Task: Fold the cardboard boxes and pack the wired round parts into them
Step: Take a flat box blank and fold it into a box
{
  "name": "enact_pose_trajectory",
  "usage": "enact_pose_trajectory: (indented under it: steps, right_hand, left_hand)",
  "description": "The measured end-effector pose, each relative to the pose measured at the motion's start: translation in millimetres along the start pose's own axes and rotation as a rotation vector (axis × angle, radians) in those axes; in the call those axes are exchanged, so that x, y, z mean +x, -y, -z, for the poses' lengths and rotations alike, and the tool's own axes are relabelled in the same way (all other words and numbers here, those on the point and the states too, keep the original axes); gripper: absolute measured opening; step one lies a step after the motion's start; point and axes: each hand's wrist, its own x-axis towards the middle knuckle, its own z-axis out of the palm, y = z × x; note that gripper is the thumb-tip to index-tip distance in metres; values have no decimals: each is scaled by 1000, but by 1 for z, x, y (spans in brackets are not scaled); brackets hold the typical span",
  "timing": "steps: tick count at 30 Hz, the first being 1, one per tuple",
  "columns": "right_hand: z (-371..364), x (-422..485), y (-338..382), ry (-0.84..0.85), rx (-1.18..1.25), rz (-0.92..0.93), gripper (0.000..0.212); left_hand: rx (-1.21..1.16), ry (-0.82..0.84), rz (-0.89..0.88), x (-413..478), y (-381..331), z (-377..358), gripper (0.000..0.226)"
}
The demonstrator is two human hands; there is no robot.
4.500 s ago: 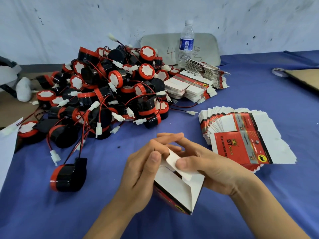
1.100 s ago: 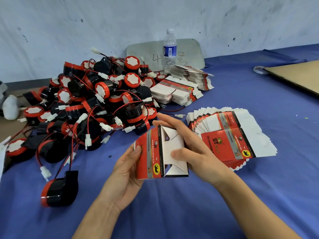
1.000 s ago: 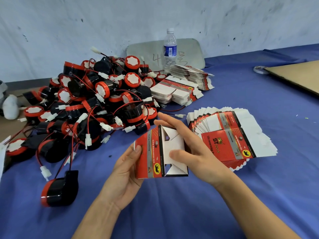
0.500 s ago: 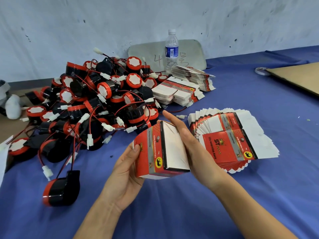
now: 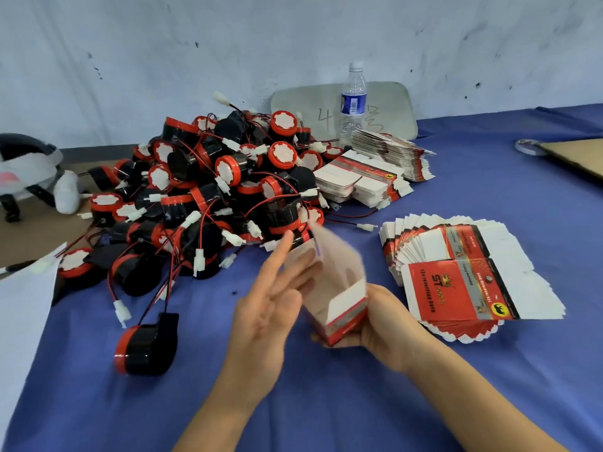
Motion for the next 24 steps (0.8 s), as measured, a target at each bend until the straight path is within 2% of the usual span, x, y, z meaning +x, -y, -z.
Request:
enact_pose_trajectory:
  steps: [2, 3, 5, 6, 7, 9, 13, 15, 17, 19, 21, 22, 24]
  right_hand:
    - [0, -3, 0, -44, -23, 14, 32]
    - [-1, -4, 1, -78, -42, 43, 32]
    - [-4, -2, 2, -180, -86, 126, 26]
    - [-4, -1, 1, -237, -106, 171, 24]
    - [-6, -1, 2, -278, -123, 218, 22]
    - [-8, -2, 2, -311, -120, 325, 19]
    - [-11, -7, 4, -215, -135, 482, 48]
    - [-12, -7, 1, -241, -218, 535, 61]
    - [-12, -7, 0, -324, -315, 582, 74]
    - [-8, -7, 2, -413, -480, 648, 84]
    - [-2, -5, 6, -460, -724, 774, 88]
    - [1, -3, 7, -460, -856, 822, 88]
    - [3, 1, 7, -426, -1053, 805, 86]
  left_hand:
    - [434, -105, -283, -3, 11, 13, 36]
    - [556, -190, -326, -1, 18, 22, 32]
    - [549, -358, -224, 7, 24, 30, 33]
    - [505, -369, -127, 10, 28, 32, 35]
    - [503, -324, -54, 12, 31, 31, 39]
    - [609, -163, -18, 11, 38, 25, 46]
    - [663, 171, -72, 3, 45, 11, 40]
    - [722, 273, -73, -1, 47, 7, 30]
    - [707, 188, -105, -3, 47, 4, 21]
    - [695, -47, -168, 2, 47, 5, 18]
    - [701, -232, -191, 15, 46, 7, 29]
    - [717, -262, -181, 25, 44, 8, 38]
    - [809, -203, -155, 49, 43, 9, 54]
